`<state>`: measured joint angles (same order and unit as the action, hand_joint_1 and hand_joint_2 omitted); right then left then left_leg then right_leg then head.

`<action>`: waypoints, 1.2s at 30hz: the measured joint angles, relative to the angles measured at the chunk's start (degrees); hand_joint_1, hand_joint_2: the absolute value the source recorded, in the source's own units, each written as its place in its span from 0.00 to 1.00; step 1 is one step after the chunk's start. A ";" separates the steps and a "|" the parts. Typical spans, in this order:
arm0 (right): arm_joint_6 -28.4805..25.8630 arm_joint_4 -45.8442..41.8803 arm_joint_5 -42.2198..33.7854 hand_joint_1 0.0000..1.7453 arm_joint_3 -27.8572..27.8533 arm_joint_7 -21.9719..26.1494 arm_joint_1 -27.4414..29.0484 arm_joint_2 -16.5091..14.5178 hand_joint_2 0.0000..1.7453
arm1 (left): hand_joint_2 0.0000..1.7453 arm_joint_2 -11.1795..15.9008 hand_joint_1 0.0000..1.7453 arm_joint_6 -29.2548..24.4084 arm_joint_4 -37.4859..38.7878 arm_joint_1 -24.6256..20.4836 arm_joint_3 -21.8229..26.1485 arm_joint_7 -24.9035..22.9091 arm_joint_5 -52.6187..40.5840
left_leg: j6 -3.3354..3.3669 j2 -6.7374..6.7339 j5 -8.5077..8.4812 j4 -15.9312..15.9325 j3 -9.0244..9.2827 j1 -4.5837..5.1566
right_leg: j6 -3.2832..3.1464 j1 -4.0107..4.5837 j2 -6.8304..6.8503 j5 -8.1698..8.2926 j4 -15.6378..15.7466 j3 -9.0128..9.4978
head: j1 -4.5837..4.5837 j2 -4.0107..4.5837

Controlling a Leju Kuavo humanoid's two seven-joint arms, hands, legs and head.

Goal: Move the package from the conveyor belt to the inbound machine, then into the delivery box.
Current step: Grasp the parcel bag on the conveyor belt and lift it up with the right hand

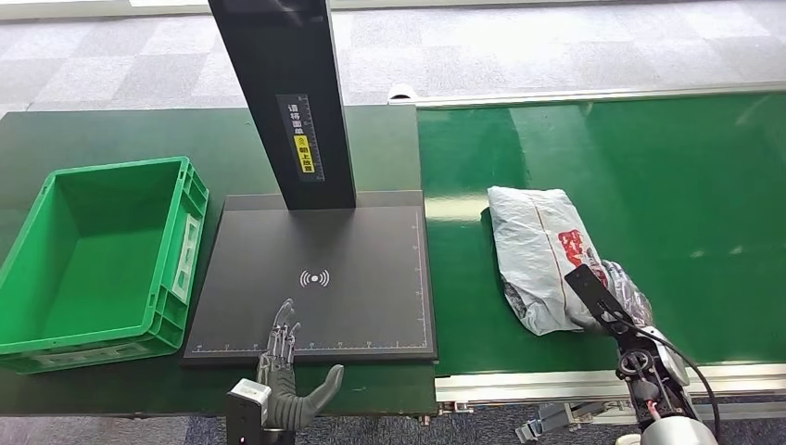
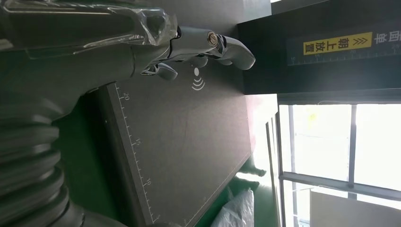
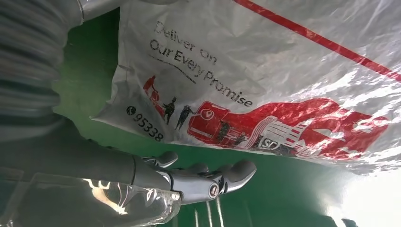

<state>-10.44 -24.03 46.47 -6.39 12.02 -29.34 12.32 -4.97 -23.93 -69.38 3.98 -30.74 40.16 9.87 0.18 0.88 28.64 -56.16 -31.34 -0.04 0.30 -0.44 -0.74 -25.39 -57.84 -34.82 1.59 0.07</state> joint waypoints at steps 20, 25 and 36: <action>29.55 4.27 0.95 1.00 3.37 3.23 -5.38 -1.02 1.00 | 1.00 -1.31 0.00 0.15 1.42 -1.95 -0.14 0.00 -0.47 | 0.00 -0.42 0.16 0.01 0.61 0.00 | -0.01 0.04 -0.43 0.00 0.01 0.50 | 0.00 0.00; 29.42 4.27 0.57 1.00 4.01 2.85 -5.47 -2.02 1.00 | 1.00 -1.57 0.00 0.21 2.10 -2.27 -0.14 -0.01 -0.54 | -0.02 -0.36 0.15 0.01 0.72 -0.03 | -0.02 0.08 -0.42 -0.01 0.01 0.55 | -0.01 0.00; 28.02 4.30 -1.02 1.00 4.38 2.31 -4.72 -3.16 1.00 | 1.00 -1.96 0.00 0.23 3.12 -2.89 -0.21 -0.01 -0.61 | -0.01 -0.27 0.15 0.01 0.64 -0.03 | 0.01 0.05 -0.32 -0.04 0.01 0.54 | -0.02 0.00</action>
<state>17.59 -19.73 45.46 -2.01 14.33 -34.06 9.16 -6.93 -23.70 -66.26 1.08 -30.95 40.15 9.26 0.17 0.61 28.80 -56.16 -30.71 -0.07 0.31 -0.38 -1.07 -25.43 -57.84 -34.28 1.57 0.07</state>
